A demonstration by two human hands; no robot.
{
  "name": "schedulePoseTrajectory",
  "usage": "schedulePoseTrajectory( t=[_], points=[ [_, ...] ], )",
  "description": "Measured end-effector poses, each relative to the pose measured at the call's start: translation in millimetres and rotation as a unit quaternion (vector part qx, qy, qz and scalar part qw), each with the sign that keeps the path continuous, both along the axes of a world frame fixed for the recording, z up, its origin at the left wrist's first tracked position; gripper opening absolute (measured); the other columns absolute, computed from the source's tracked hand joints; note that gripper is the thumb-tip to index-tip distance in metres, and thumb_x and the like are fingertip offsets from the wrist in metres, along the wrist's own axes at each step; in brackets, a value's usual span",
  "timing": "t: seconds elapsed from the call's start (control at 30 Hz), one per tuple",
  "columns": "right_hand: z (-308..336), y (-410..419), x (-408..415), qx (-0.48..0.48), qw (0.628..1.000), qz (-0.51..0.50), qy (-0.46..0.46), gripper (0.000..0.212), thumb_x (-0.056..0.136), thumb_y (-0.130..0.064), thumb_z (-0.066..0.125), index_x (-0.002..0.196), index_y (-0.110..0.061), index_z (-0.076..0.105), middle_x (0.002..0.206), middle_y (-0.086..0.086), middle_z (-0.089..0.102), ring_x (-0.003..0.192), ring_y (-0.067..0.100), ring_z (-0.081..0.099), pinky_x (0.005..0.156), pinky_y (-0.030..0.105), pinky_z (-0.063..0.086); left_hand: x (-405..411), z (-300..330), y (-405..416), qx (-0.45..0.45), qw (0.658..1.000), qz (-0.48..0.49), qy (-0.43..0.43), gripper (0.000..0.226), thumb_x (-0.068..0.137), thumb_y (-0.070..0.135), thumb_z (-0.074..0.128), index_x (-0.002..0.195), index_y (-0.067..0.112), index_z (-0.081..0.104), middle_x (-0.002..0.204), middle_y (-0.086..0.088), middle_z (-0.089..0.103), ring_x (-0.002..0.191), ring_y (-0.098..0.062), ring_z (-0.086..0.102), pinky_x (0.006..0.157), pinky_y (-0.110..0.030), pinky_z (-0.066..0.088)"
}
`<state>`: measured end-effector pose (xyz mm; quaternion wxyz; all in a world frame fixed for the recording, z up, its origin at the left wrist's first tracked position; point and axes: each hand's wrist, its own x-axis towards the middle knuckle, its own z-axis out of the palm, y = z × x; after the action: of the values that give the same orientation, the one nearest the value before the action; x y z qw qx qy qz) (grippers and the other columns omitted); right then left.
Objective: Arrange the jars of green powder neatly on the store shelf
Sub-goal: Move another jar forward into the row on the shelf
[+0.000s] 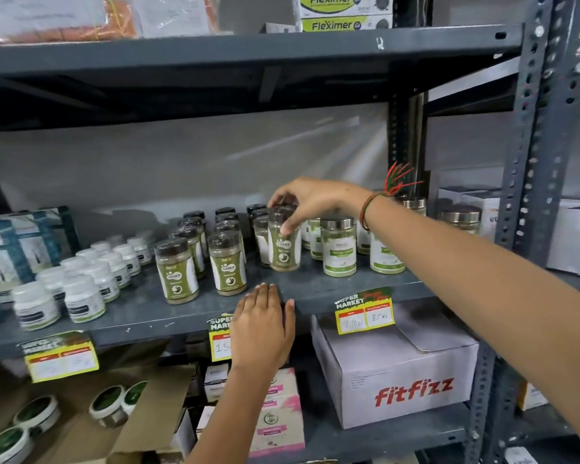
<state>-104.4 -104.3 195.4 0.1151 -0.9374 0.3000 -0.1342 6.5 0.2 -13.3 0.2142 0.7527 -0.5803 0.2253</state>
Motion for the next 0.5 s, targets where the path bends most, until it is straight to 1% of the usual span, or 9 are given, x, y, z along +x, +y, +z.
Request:
schedulePoseTrajectory(
  t=[0.13, 0.23, 0.4, 0.5],
  points=[
    [-14, -10, 14, 0.005, 0.999, 0.006, 0.051, 0.064, 0.078, -0.026, 0.081, 0.136, -0.020, 0.054, 0.135, 0.002, 0.057, 0.113, 0.016, 0.053, 0.087, 0.026, 0.038, 1, -1, -1, -0.003, 1.000, -0.005, 0.001, 0.059, 0.099, 0.046, 0.022, 0.136, 0.009, 0.049, 0.141, -0.010, 0.054, 0.130, -0.024, 0.048, 0.112, -0.037, 0.036],
    [-20, -17, 20, 0.024, 0.998, 0.008, 0.057, 0.063, 0.079, -0.021, 0.081, 0.137, -0.019, 0.054, 0.136, 0.004, 0.056, 0.122, 0.022, 0.053, 0.088, 0.025, 0.039, 1, -2, -3, -0.005, 1.000, -0.007, 0.000, 0.059, 0.099, 0.046, 0.022, 0.136, 0.009, 0.049, 0.141, -0.011, 0.054, 0.130, -0.024, 0.048, 0.112, -0.037, 0.035],
    [-22, -24, 29, 0.037, 0.997, 0.010, 0.067, 0.063, 0.081, -0.017, 0.079, 0.138, -0.017, 0.053, 0.140, 0.004, 0.053, 0.126, 0.022, 0.051, 0.087, 0.022, 0.035, 2, -2, -4, 0.000, 1.000, -0.006, -0.002, 0.061, 0.099, 0.047, 0.020, 0.137, 0.008, 0.048, 0.143, -0.012, 0.052, 0.132, -0.024, 0.046, 0.113, -0.037, 0.033],
    [-24, -27, 32, 0.045, 0.996, 0.012, 0.072, 0.063, 0.083, -0.016, 0.077, 0.140, -0.019, 0.051, 0.145, 0.003, 0.047, 0.131, 0.022, 0.045, 0.089, 0.024, 0.033, 2, -2, -4, 0.002, 1.000, -0.006, -0.002, 0.062, 0.099, 0.047, 0.019, 0.137, 0.007, 0.047, 0.143, -0.012, 0.051, 0.133, -0.024, 0.045, 0.114, -0.037, 0.032]
  ],
)
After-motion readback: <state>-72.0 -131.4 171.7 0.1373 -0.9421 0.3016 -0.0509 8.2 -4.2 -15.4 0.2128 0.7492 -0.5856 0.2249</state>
